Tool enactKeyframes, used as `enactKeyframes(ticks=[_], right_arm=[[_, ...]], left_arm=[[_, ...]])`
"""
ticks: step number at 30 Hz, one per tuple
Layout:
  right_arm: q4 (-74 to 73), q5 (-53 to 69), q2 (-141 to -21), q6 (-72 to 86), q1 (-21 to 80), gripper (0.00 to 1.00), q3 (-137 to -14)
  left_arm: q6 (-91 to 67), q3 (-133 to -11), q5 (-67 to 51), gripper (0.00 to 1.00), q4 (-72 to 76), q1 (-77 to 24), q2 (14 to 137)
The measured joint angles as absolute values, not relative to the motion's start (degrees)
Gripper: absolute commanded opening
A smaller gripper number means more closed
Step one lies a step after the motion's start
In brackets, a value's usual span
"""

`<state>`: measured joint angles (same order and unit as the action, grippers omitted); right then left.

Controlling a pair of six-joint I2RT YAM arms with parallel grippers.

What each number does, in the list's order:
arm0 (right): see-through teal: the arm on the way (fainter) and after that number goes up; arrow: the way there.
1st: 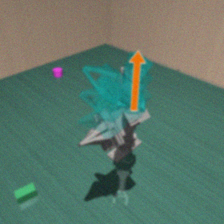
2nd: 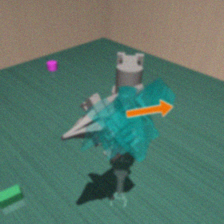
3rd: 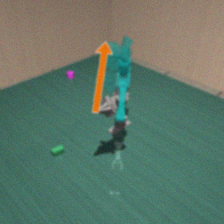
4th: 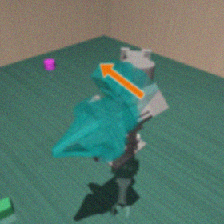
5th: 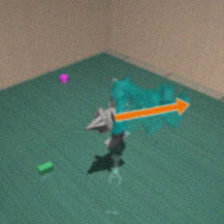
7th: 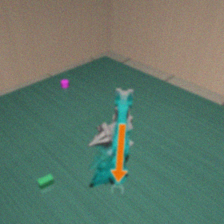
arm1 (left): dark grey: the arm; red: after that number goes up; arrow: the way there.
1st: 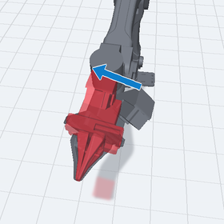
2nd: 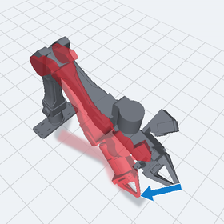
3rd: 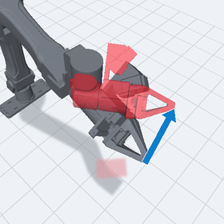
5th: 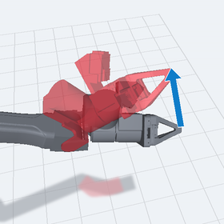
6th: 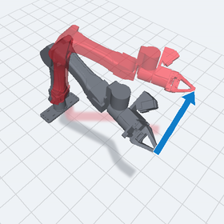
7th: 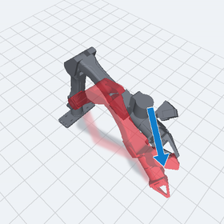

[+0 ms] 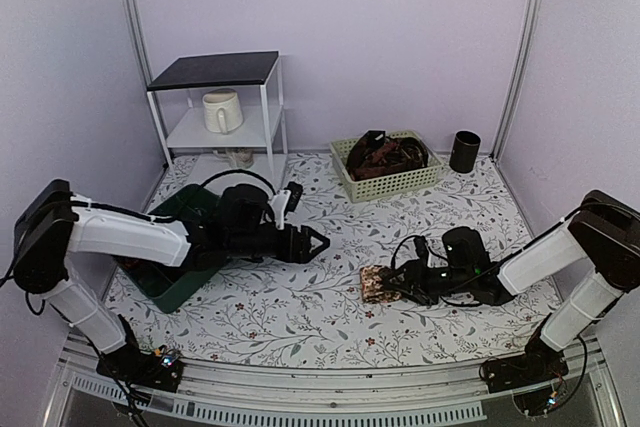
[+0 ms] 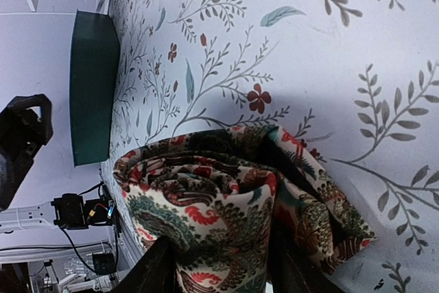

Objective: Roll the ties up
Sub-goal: Roll the tie at the center of the board.

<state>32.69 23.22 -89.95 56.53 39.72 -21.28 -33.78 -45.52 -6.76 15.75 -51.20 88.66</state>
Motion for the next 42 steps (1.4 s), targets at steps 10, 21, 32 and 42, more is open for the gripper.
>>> enactKeyframes(ticks=[10, 21, 32, 42], right_arm=[[33.28, 24.4, -89.17, 55.61, 38.09, 0.5, -20.01], [33.52, 26.06, -88.92, 54.43, 36.49, 0.45, -19.4], [35.27, 26.72, -89.58, 54.89, 36.18, 0.41, -18.94], [35.09, 26.98, -89.71, 55.51, 36.18, 0.45, -19.16]], left_arm=[[-41.93, -52.27, -13.72, 0.56, 19.51, -54.63, 105.16], [-51.0, -54.22, -18.24, 0.58, 32.8, -56.97, 115.63], [-56.03, -56.6, -18.59, 0.58, 35.16, -57.21, 118.56], [-58.3, -58.26, -19.31, 0.46, 37.71, -57.28, 120.81]])
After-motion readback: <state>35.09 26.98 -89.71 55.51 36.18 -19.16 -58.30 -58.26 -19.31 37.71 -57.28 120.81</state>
